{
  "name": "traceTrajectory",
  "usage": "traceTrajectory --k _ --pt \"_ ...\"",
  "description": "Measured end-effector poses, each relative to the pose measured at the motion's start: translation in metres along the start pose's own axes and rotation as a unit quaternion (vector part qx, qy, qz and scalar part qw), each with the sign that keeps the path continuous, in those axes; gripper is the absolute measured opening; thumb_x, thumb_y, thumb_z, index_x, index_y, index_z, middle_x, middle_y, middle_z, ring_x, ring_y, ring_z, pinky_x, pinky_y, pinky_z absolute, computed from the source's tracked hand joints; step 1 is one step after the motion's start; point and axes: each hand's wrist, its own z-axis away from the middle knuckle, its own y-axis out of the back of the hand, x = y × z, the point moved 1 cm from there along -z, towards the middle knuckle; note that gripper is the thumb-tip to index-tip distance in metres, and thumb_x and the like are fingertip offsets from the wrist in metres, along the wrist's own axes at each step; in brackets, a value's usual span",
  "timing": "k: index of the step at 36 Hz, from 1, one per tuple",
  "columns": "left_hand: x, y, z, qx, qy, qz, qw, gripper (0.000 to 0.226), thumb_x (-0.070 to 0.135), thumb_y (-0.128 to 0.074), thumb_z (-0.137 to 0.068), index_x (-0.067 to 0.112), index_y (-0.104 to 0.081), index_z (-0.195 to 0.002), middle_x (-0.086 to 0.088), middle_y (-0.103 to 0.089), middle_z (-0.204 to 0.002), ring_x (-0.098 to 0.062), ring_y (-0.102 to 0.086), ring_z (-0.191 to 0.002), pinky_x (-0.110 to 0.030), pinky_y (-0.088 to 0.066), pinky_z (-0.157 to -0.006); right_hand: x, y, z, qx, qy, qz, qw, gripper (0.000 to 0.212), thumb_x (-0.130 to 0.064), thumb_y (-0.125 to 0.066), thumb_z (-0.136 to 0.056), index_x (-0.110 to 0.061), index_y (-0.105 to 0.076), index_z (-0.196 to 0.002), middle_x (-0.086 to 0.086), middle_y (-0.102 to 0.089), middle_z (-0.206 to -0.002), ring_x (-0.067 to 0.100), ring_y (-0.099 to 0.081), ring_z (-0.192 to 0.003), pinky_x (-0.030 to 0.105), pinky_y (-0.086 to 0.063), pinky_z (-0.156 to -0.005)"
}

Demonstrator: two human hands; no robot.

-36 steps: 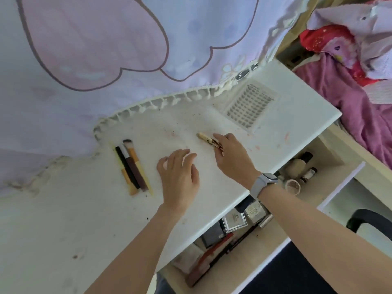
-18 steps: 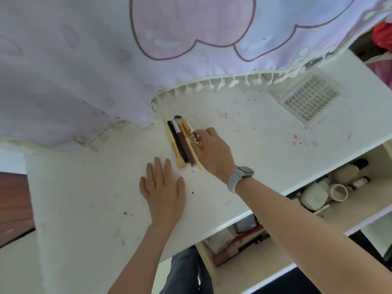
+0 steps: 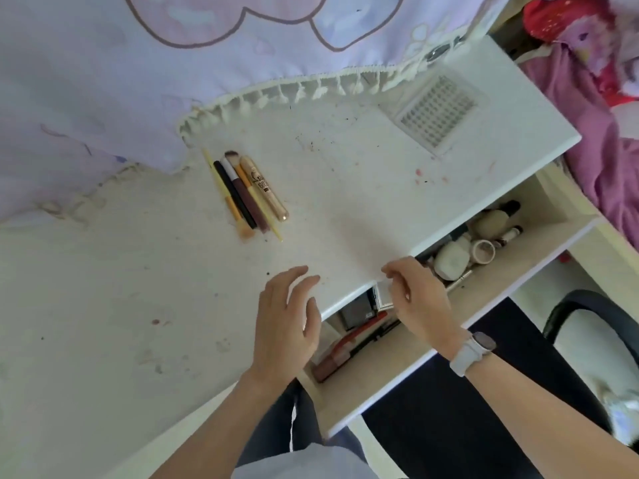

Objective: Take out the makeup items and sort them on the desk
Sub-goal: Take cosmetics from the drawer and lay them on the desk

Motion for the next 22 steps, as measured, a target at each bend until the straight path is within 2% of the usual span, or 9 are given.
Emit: traceTrajectory --k 1,3,6,9,12,14,17,22 --pt "0.006 -0.004 0.005 -0.014 -0.027 0.015 0.999 0.028 0.010 -0.047 -0.089 0.014 -0.051 -0.116 -0.009 -0.057 -0.119 -0.020 -0.053 -0.105 -0.028 -0.049 -0.085 0.012 0.003 0.010 -0.036 -0.034 0.030 0.998 0.023 -0.010 -0.046 -0.093 -0.010 -0.064 -0.107 -0.001 -0.065 -0.098 -0.006 -0.051 -0.074 0.010 -0.039 -0.071" --pt "0.016 -0.016 0.018 -0.058 -0.070 0.037 0.995 0.025 0.008 -0.046 -0.089 0.012 -0.054 -0.113 -0.007 -0.058 -0.113 -0.019 -0.057 -0.097 -0.025 -0.051 -0.079 0.037 0.003 0.027 -0.128 -0.081 0.099 0.984 0.027 -0.012 -0.045 -0.095 -0.015 -0.062 -0.116 -0.002 -0.064 -0.109 0.008 -0.058 -0.095 0.019 -0.042 -0.082" --pt "0.021 -0.040 0.038 -0.161 -0.087 0.006 0.983 0.028 0.010 -0.041 -0.089 0.007 -0.061 -0.109 -0.005 -0.062 -0.104 -0.019 -0.060 -0.093 -0.029 -0.053 -0.079 0.059 -0.003 0.039 -0.249 -0.075 0.188 0.947 0.037 -0.011 -0.039 -0.093 -0.021 -0.058 -0.124 0.000 -0.060 -0.123 0.023 -0.053 -0.114 0.033 -0.045 -0.088" --pt "0.016 -0.063 0.057 -0.272 -0.021 -0.107 0.956 0.031 0.015 -0.050 -0.082 0.007 -0.059 -0.112 -0.007 -0.059 -0.109 -0.025 -0.060 -0.100 -0.037 -0.053 -0.079 0.059 -0.016 0.039 -0.286 -0.030 0.226 0.931 0.045 -0.010 -0.039 -0.090 -0.025 -0.054 -0.130 0.000 -0.058 -0.129 0.024 -0.050 -0.119 0.032 -0.041 -0.093" --pt "0.006 -0.076 0.068 -0.330 0.051 -0.235 0.913 0.059 0.015 -0.076 -0.058 0.000 -0.060 -0.114 -0.020 -0.059 -0.117 -0.038 -0.061 -0.102 -0.042 -0.053 -0.075 0.054 -0.037 0.035 -0.329 0.012 0.230 0.916 0.048 -0.007 -0.040 -0.088 -0.023 -0.053 -0.131 0.003 -0.058 -0.127 0.026 -0.052 -0.117 0.035 -0.043 -0.093" --pt "-0.003 -0.081 0.072 -0.334 0.067 -0.283 0.896 0.074 0.016 -0.081 -0.048 -0.003 -0.061 -0.117 -0.025 -0.059 -0.120 -0.041 -0.061 -0.103 -0.045 -0.054 -0.074 0.054 -0.051 0.034 -0.358 0.021 0.231 0.904 0.046 -0.006 -0.041 -0.087 -0.022 -0.054 -0.128 0.003 -0.057 -0.125 0.027 -0.052 -0.116 0.039 -0.045 -0.092" --pt "-0.012 -0.086 0.074 -0.319 0.062 -0.324 0.889 0.080 0.015 -0.082 -0.043 0.002 -0.060 -0.119 -0.024 -0.058 -0.121 -0.041 -0.059 -0.104 -0.045 -0.050 -0.078 0.057 -0.065 0.035 -0.380 0.033 0.241 0.892 0.043 -0.009 -0.040 -0.089 -0.023 -0.052 -0.129 -0.001 -0.051 -0.130 0.025 -0.045 -0.120 0.042 -0.044 -0.092" --pt "-0.016 -0.090 0.075 -0.294 0.035 -0.300 0.907 0.078 0.007 -0.079 -0.047 -0.001 -0.056 -0.122 -0.023 -0.060 -0.115 -0.042 -0.059 -0.102 -0.048 -0.050 -0.077 0.054 -0.065 0.037 -0.385 0.040 0.289 0.876 0.047 -0.014 -0.040 -0.092 -0.028 -0.044 -0.136 0.003 -0.043 -0.133 0.025 -0.037 -0.125 0.038 -0.036 -0.095"
